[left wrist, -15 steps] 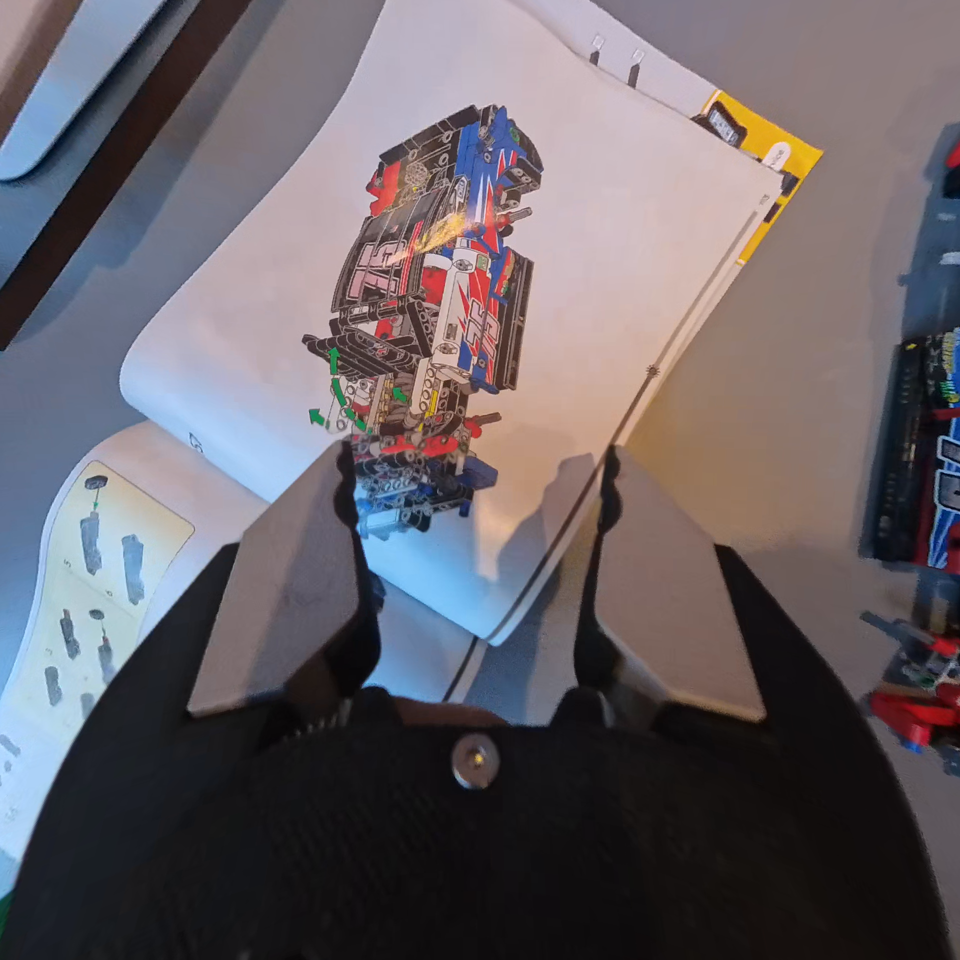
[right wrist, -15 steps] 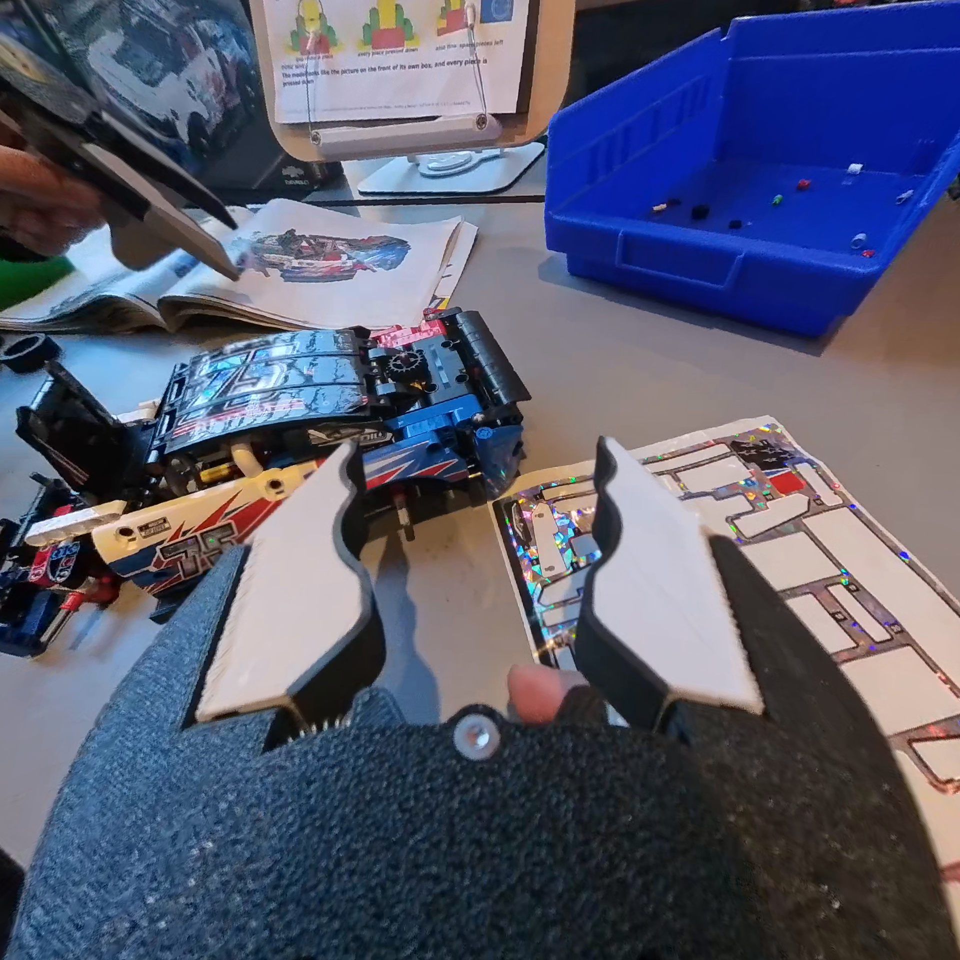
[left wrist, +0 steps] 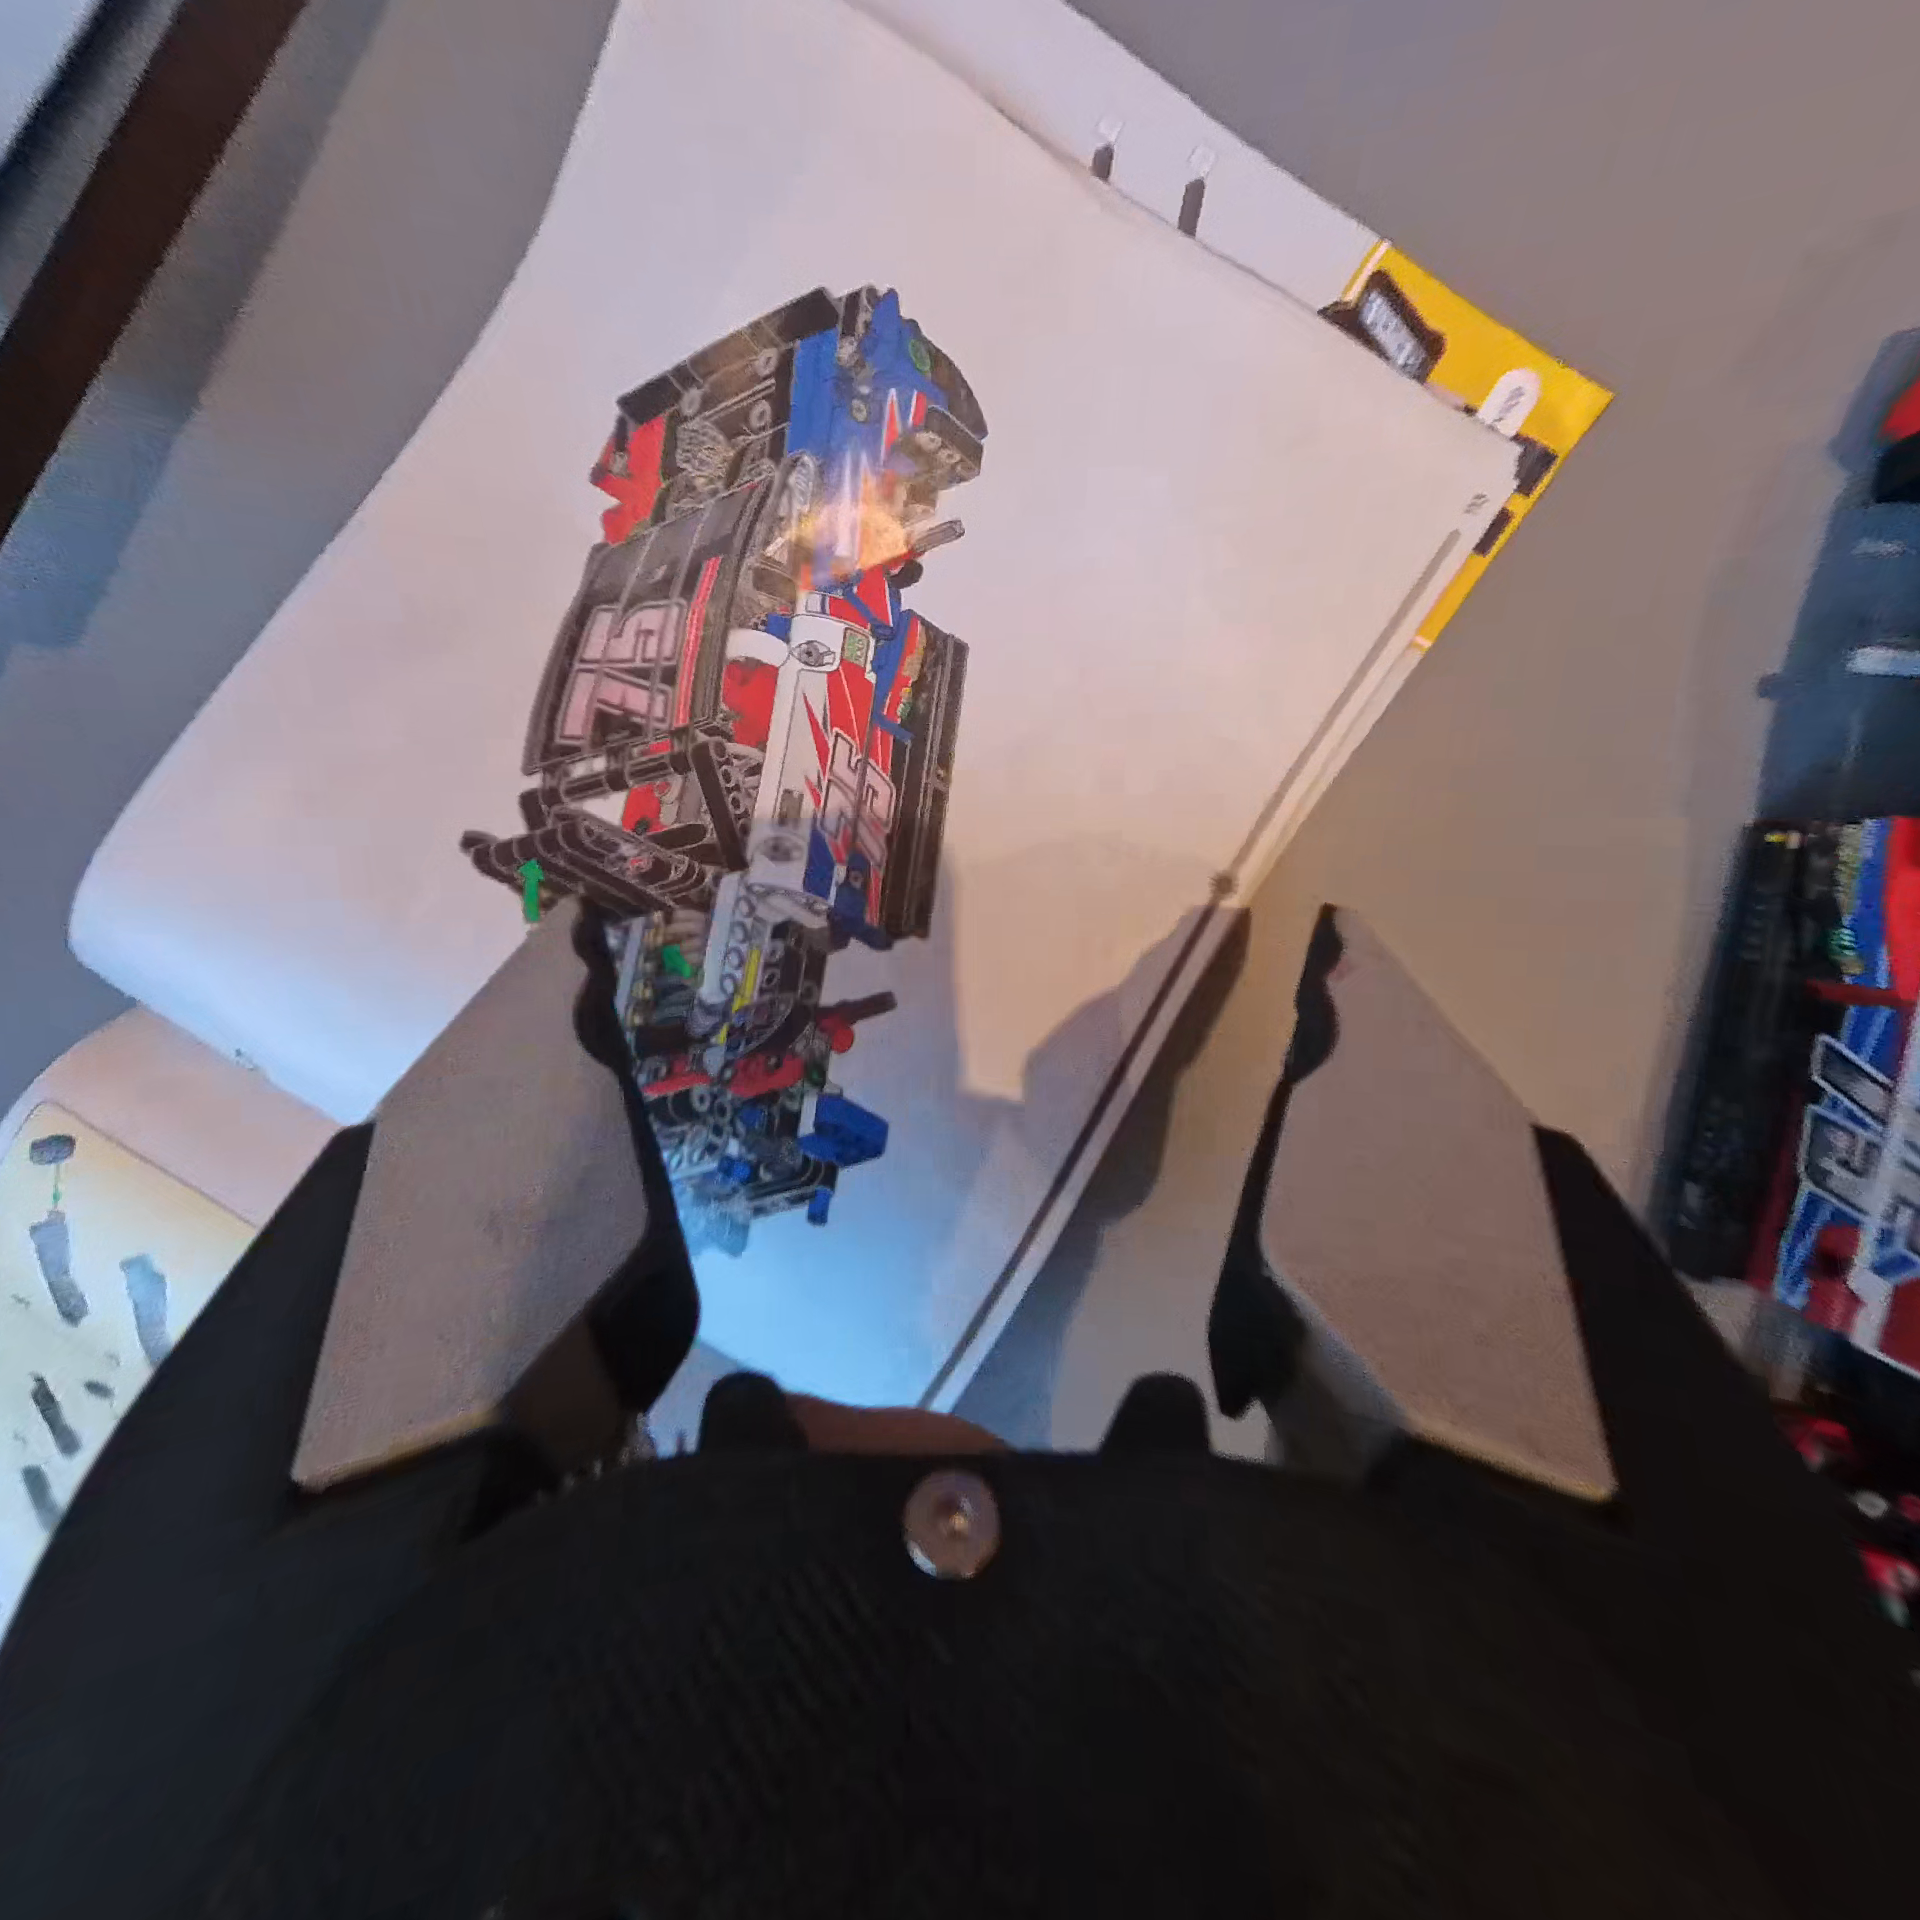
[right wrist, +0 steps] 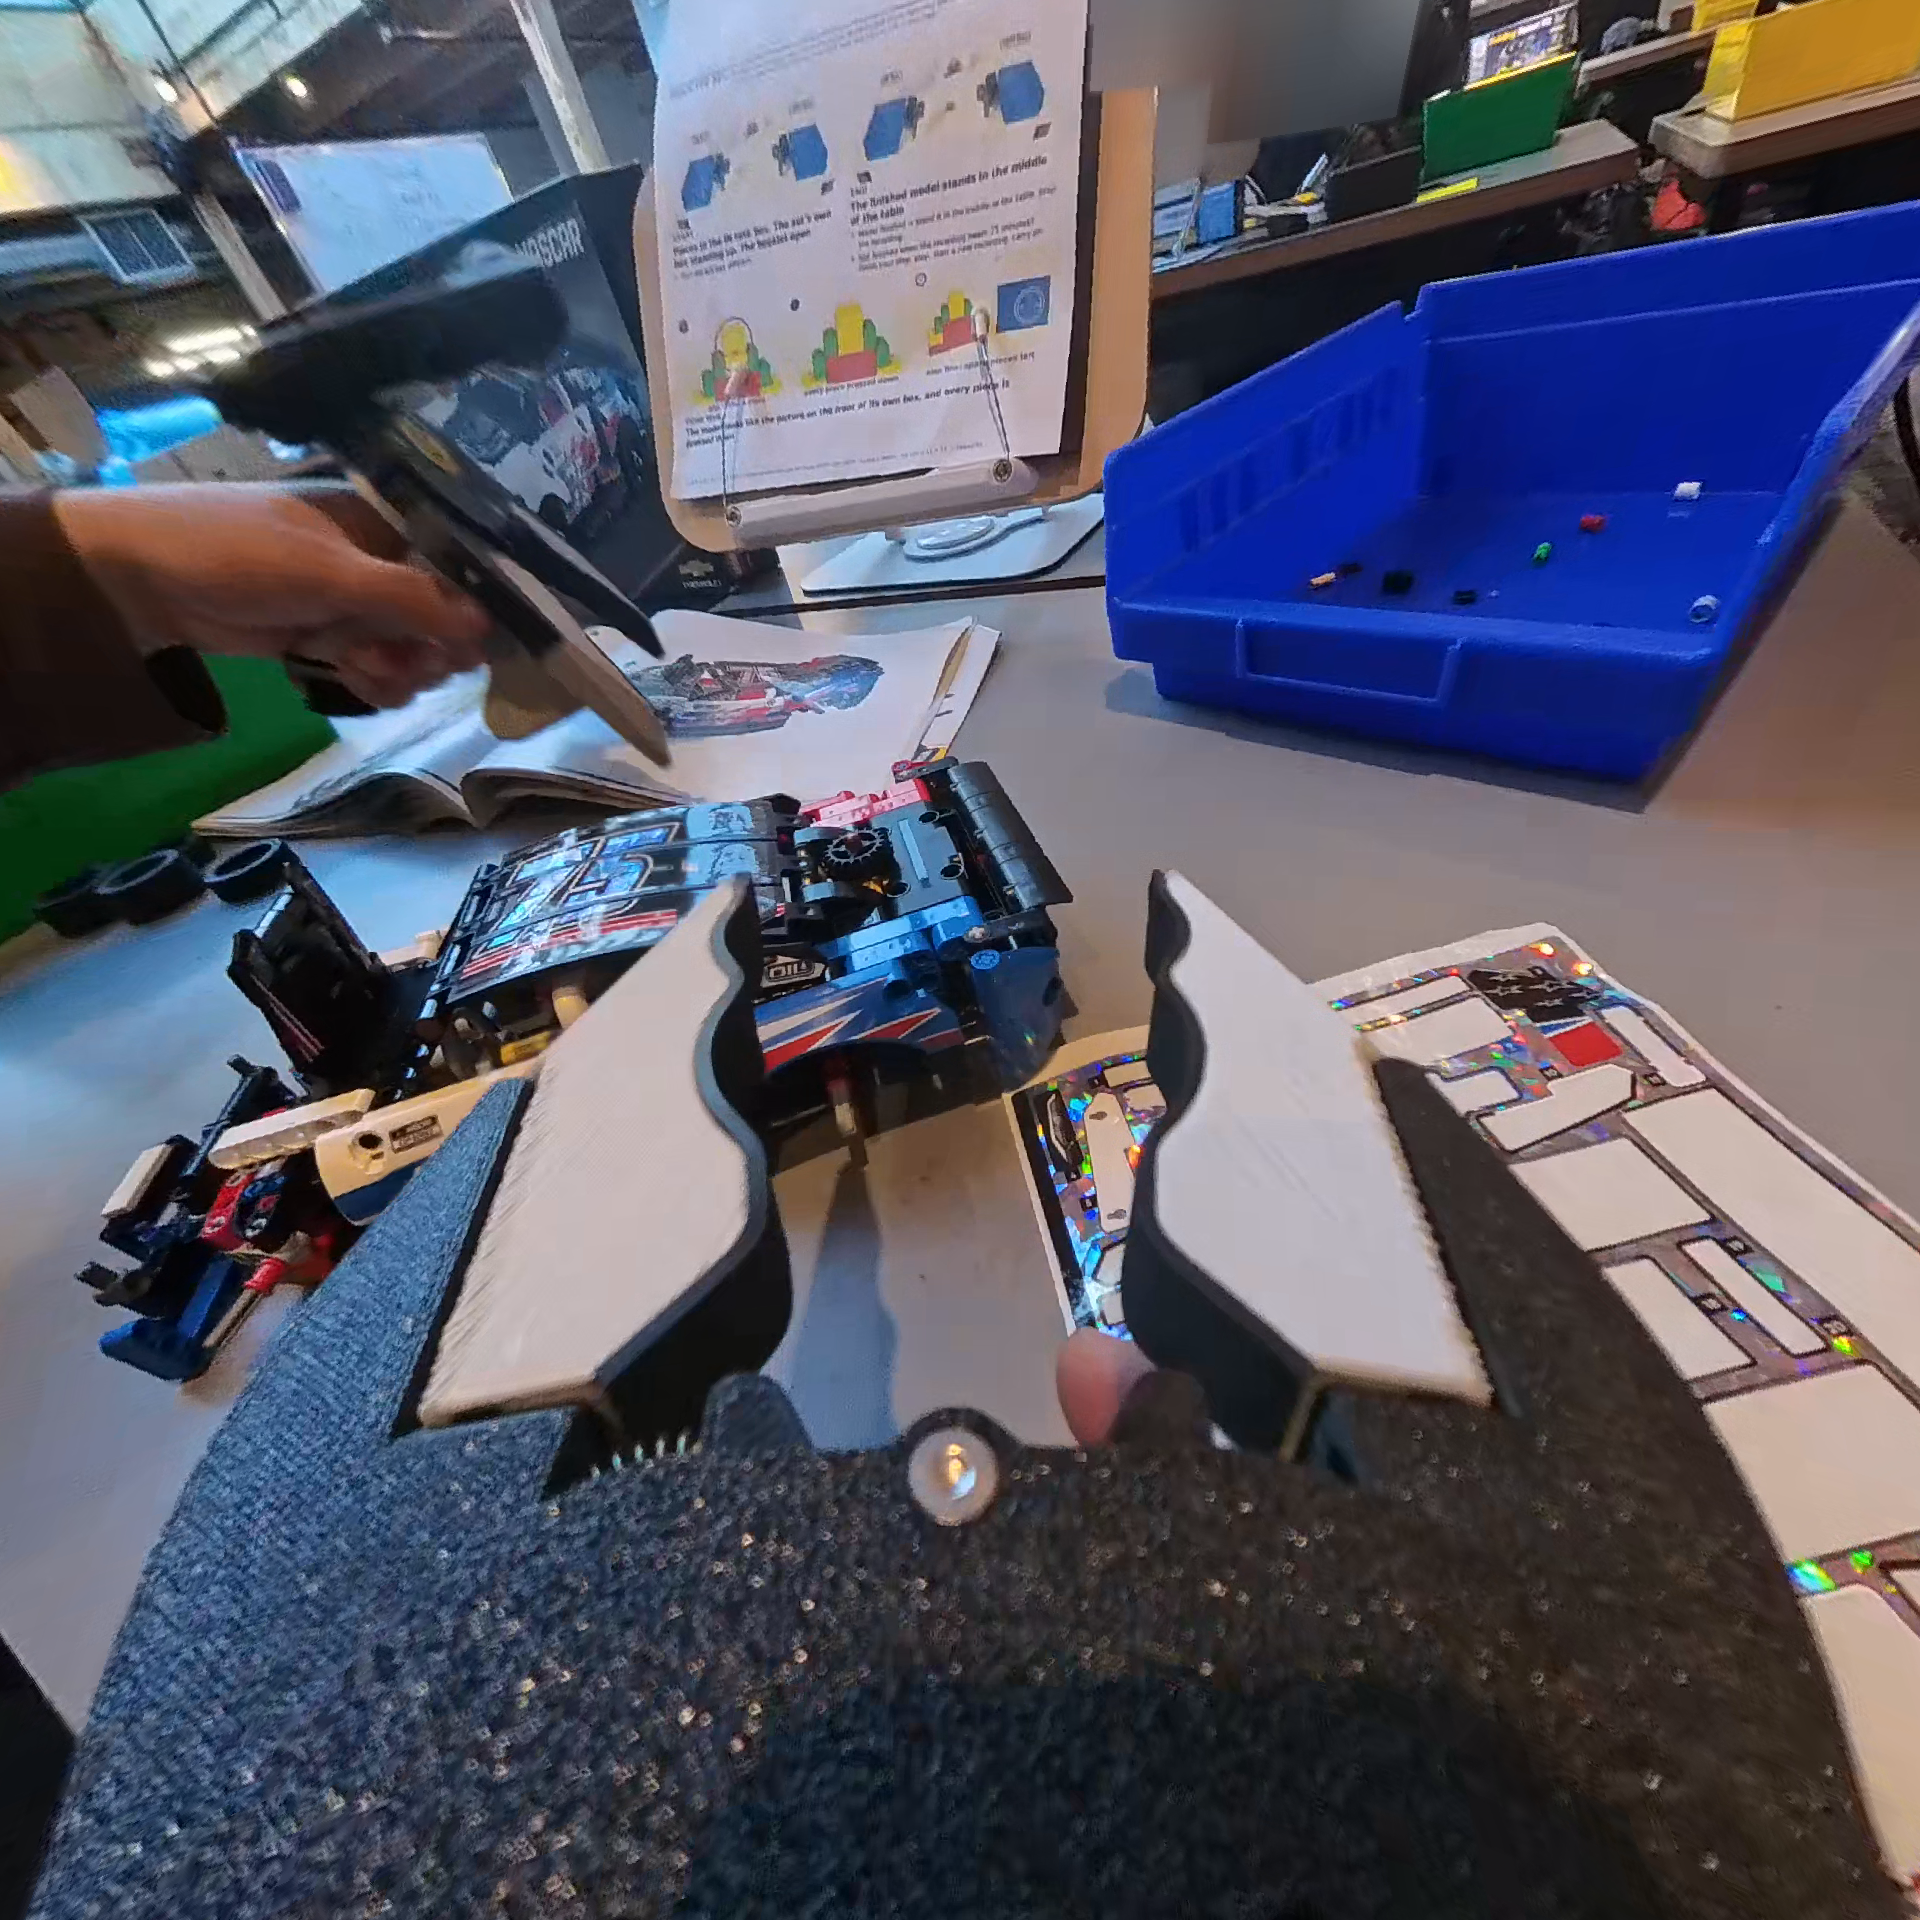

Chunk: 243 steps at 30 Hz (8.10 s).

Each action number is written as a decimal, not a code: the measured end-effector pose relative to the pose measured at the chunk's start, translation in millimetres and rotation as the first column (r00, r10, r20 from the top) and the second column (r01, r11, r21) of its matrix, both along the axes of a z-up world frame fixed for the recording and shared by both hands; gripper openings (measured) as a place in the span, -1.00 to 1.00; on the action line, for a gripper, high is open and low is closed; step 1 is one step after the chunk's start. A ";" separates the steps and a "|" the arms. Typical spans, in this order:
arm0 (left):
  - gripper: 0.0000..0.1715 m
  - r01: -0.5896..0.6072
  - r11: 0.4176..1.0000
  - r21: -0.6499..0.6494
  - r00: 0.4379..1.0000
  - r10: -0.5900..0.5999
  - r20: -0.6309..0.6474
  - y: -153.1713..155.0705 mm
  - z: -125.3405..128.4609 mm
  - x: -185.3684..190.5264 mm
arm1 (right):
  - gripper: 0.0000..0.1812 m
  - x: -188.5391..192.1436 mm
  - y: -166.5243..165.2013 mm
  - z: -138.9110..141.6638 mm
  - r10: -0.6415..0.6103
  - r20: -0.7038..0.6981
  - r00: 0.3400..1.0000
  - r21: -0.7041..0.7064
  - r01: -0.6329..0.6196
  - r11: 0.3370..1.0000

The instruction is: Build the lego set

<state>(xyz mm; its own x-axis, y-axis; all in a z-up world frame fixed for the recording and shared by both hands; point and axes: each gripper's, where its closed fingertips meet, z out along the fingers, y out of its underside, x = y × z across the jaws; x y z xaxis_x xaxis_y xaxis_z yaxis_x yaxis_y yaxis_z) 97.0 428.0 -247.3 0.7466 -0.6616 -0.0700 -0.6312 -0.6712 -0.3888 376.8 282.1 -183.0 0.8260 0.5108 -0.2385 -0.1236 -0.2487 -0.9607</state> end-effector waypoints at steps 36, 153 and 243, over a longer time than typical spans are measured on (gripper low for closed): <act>-1.00 -0.002 1.000 0.007 0.970 0.000 0.245 -22.9 -18.1 -33.3 | -0.32 -36.1 8.0 22.6 0.064 0.162 0.985 0.028 -0.069 0.997; -0.43 -0.170 0.809 0.563 0.760 -0.256 0.597 -357.1 41.8 -123.1 | -0.40 -404.2 -117.6 46.5 0.683 0.319 0.657 -0.317 -0.605 0.730; -0.41 -0.611 0.677 0.410 0.727 0.275 0.629 -262.3 111.9 -451.4 | -0.37 -534.5 -28.2 1.3 0.409 0.291 0.865 0.132 -0.460 0.878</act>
<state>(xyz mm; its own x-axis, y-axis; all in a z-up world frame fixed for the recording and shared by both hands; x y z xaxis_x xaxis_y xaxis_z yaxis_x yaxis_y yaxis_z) -354.4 165.6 -135.4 0.9690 -0.1946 0.1519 0.0728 -0.3630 -0.9289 -157.6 254.0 -181.7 0.5275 0.8456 0.0818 0.2008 -0.0305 -0.9792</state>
